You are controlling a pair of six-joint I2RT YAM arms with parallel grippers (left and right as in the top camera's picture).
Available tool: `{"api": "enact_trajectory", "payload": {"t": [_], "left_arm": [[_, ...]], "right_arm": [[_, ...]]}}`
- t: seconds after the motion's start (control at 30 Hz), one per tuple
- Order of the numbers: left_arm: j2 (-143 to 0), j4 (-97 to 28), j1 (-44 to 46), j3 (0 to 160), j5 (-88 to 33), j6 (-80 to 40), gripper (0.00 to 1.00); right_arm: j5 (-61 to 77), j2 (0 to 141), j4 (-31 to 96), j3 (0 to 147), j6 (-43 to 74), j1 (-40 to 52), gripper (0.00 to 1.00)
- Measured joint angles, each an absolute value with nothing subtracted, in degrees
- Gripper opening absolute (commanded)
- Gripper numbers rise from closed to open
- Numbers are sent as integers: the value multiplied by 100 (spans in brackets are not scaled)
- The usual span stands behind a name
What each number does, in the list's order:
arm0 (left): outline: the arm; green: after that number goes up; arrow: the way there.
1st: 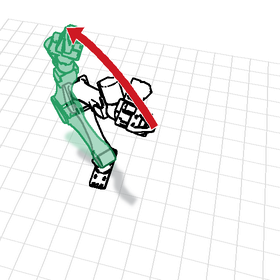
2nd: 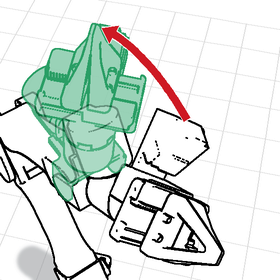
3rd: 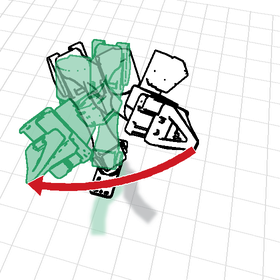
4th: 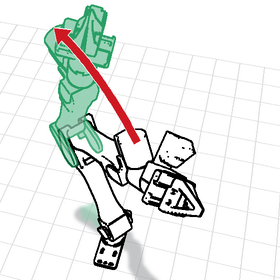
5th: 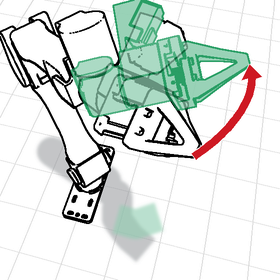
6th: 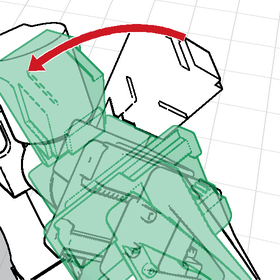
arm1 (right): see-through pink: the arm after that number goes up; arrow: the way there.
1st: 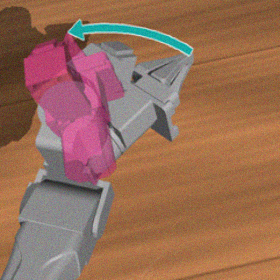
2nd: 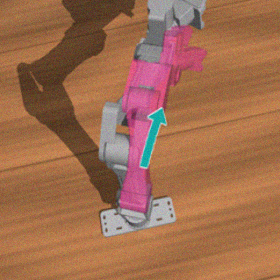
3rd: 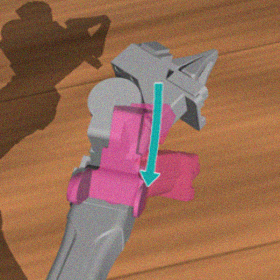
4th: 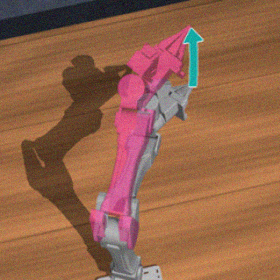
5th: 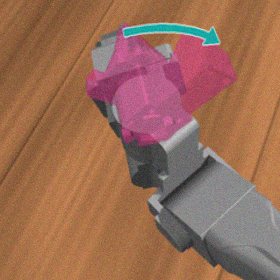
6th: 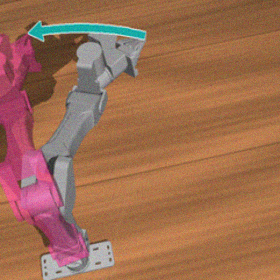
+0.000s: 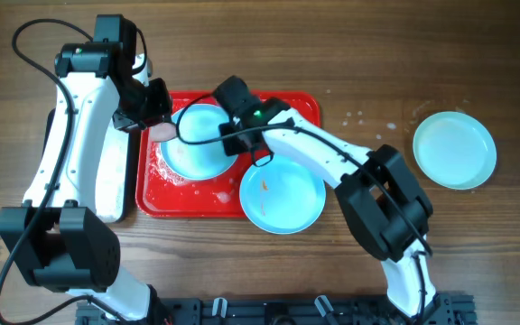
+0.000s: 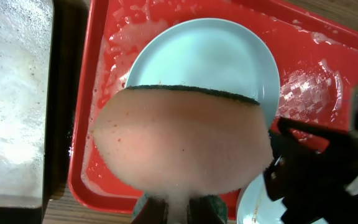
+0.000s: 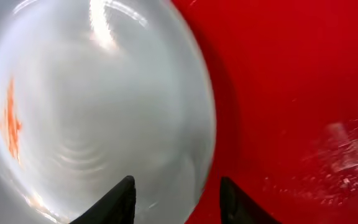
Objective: Clean dirty plates on tray and stack at the side
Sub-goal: 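Grasp the top blue plate rim and pull it left with the right gripper, then lower the sponge onto the held plate with the left gripper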
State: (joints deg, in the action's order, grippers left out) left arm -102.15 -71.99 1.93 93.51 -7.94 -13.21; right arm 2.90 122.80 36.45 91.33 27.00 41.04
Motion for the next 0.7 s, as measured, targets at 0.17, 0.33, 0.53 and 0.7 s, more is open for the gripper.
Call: {"api": "enact_trajectory", "payload": {"t": [0.17, 0.33, 0.53, 0.7], "left_arm": [[-10215, -6934, 193, 9343, -714, -1474, 4], [-10215, -6705, 193, 9168, -615, -1625, 4], [-10215, -6654, 143, 9026, -580, -1669, 4], [-10252, -6547, 75, 9019, -578, -1669, 4]], "right_arm": [[311, 12304, 3308, 9133, 3197, 3931, 42], [473, 12709, 3059, 9205, 3494, 3944, 30], [537, 12794, 3006, 9231, 3614, 3944, 4], [600, 12794, 2987, 9236, 3618, 3942, 4]]}}
